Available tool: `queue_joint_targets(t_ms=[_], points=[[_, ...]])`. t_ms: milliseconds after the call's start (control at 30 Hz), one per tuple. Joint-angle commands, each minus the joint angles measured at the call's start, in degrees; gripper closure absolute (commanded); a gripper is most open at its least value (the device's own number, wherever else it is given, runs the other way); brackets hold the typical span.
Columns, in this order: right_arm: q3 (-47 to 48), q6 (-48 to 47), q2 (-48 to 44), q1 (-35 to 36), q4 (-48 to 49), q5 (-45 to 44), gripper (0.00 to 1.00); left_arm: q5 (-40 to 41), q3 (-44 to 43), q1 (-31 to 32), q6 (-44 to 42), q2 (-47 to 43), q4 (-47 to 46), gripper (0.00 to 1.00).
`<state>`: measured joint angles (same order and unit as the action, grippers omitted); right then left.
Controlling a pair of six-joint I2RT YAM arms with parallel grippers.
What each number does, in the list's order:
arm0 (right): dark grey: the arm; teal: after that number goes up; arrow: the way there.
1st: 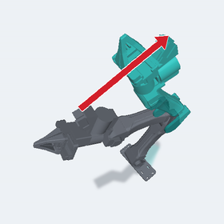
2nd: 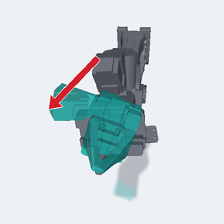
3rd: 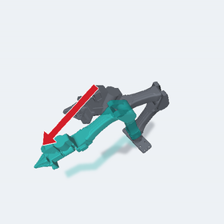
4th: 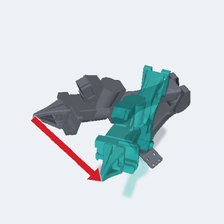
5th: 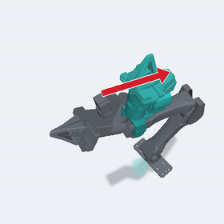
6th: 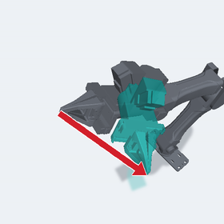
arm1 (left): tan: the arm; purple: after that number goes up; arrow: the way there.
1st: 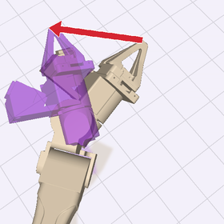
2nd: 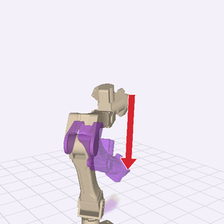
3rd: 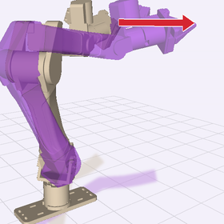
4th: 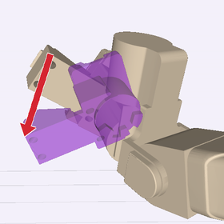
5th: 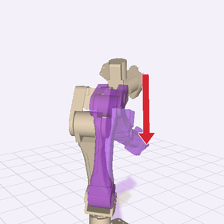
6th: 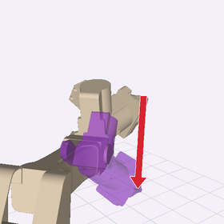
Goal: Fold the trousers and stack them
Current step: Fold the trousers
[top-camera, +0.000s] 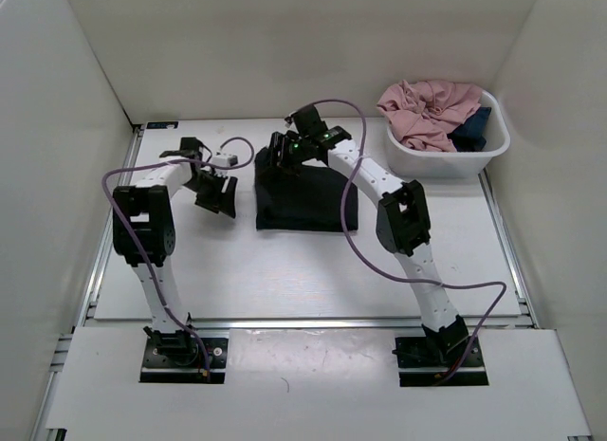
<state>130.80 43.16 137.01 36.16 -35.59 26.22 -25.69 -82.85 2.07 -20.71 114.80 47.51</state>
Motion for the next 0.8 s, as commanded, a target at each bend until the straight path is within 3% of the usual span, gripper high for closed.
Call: queue_joint_targets(t_ms=[0, 33, 133, 233, 300, 367, 500, 667, 767], points=[[2.3, 2.6, 3.1, 2.1, 6.4, 3.7, 0.39, 5.0, -1.2, -3.5, -0.5, -4.9, -0.2, 0.25], [3.7, 2.6, 3.7, 2.1, 6.4, 6.2, 0.32, 5.7, -1.9, -4.5, 0.4, -4.9, -0.2, 0.25], [2.0, -0.7, -0.2, 2.6, 6.4, 7.0, 0.31, 6.3, -6.4, -7.1, 1.1, -6.2, 1.3, 0.25], [-8.2, -5.1, -11.0, 0.6, 6.4, 0.7, 0.31, 6.3, -11.4, -5.3, -0.2, -8.4, 2.5, 0.25], [-20.8, -4.6, -18.9, -2.8, 7.8, -3.9, 0.31, 6.3, -13.6, -0.9, -2.7, -9.0, 3.3, 0.24], [-30.7, -3.9, -23.0, -6.7, 8.4, -11.1, 0.39, 4.3, -16.4, 2.1, -3.2, -9.0, 4.0, 0.22], [-38.2, -3.9, -26.1, -12.0, 8.4, -13.6, 0.56, -1.6, -20.5, 7.2, -2.0, -3.9, 4.5, 0.2], [-51.2, 1.2, -22.8, -15.9, 18.9, -1.2, 0.81, -2.1, -25.1, 9.0, 0.1, 6.5, 4.5, 0.2], [-55.4, 3.5, -20.8, -16.6, 22.8, -0.3, 0.84, 1.9, -25.8, 9.0, 1.4, 9.9, 4.0, 0.2]])
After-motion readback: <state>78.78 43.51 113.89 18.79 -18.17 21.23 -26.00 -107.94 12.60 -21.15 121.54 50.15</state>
